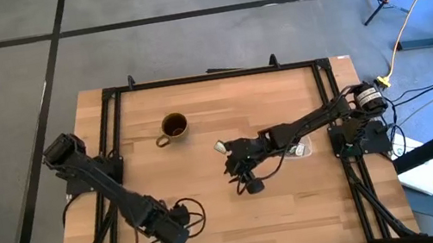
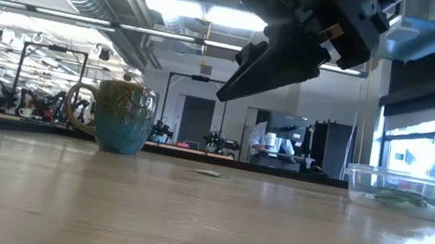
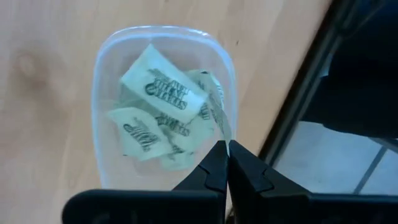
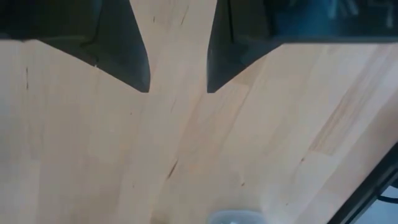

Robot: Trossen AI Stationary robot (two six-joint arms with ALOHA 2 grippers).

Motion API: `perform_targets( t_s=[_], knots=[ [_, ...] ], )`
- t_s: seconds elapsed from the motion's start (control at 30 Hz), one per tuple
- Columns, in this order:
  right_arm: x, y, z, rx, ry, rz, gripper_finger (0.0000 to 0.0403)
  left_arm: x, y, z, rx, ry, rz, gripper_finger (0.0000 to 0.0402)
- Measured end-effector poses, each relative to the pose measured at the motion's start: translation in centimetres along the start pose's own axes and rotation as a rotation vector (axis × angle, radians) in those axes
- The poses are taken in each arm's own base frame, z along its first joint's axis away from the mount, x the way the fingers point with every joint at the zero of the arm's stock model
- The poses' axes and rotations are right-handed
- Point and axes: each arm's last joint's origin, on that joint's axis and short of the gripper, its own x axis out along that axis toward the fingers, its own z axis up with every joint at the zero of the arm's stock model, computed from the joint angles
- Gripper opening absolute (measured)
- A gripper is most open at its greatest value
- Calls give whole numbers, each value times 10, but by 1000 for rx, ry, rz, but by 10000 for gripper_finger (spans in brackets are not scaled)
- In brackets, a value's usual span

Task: Pick and place Stevia / Truvia into bins
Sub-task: Put the stevia packet into the bottom transparent container

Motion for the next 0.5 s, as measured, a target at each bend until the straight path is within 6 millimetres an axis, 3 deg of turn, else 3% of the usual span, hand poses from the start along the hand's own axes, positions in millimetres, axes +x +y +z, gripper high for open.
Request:
perform_targets(
  t_s=[0.5],
  knots=[
    [0, 0, 0, 3, 2, -1, 162, 30, 26, 3, -38, 17, 18, 1]
  ],
)
